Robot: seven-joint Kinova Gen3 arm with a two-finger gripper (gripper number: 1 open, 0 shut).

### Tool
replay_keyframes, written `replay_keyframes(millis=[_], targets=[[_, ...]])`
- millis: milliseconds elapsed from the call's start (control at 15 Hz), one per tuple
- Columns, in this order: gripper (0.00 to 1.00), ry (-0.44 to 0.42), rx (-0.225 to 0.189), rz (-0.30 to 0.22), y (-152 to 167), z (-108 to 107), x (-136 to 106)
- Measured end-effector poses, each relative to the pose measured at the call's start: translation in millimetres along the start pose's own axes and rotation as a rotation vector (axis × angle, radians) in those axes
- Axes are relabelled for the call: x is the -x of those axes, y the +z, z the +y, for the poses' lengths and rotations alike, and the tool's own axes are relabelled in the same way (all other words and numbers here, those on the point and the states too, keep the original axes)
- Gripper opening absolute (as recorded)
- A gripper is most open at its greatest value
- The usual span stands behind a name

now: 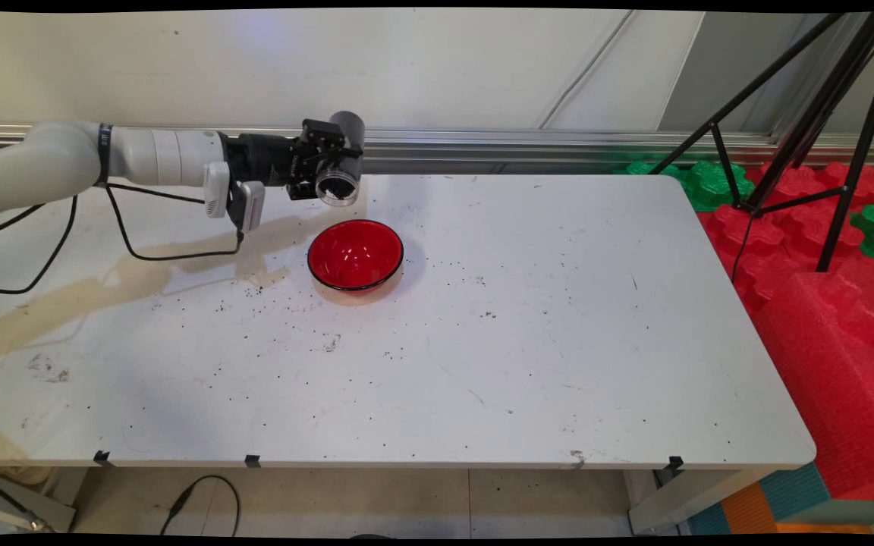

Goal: Pour the black seasoning powder in the red bowl

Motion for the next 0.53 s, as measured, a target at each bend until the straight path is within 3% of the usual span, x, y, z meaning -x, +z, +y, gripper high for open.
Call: replay_keyframes(millis=[533], targets=[[0.00,0.111,-0.009,0.003,0.6,-0.6,-5.3]])
